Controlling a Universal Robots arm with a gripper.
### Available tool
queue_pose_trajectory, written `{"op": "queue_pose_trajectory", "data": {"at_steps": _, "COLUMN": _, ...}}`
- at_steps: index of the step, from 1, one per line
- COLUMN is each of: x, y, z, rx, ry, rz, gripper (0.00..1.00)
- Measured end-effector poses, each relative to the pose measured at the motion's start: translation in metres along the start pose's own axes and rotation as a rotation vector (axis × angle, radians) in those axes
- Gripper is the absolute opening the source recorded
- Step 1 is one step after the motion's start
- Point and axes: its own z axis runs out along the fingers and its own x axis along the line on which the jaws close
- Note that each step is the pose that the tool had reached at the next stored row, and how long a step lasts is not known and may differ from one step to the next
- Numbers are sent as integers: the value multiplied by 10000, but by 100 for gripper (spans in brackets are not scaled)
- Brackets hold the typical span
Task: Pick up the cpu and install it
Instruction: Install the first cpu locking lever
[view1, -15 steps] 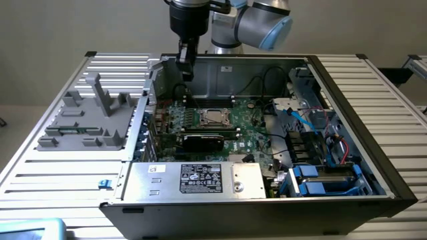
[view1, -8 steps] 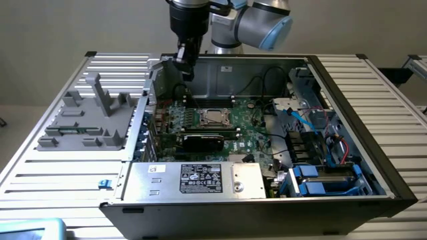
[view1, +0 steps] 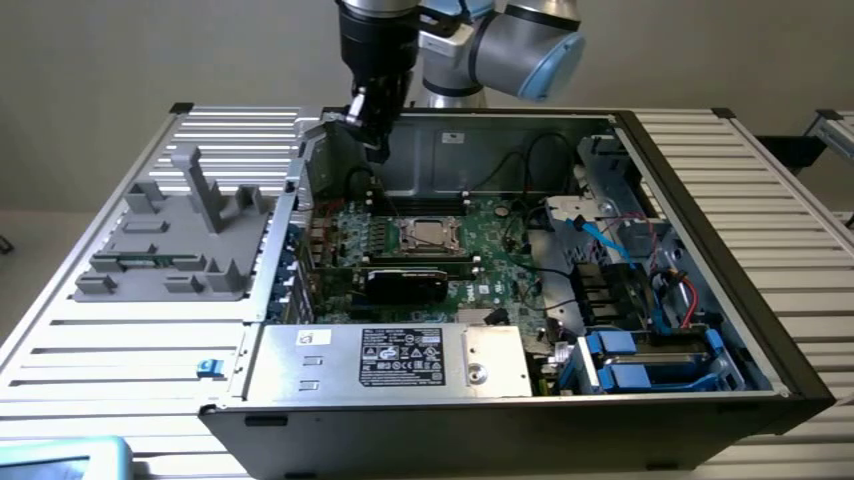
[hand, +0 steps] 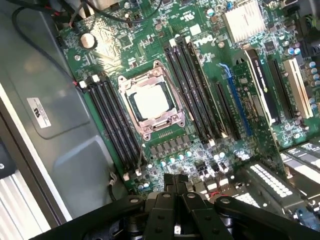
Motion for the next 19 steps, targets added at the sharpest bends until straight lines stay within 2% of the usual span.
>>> {"op": "queue_pose_trajectory", "data": {"at_steps": 19, "x": -1, "y": 3, "z": 44, "rx": -57, "ry": 234, "rz": 3110, "gripper": 11}}
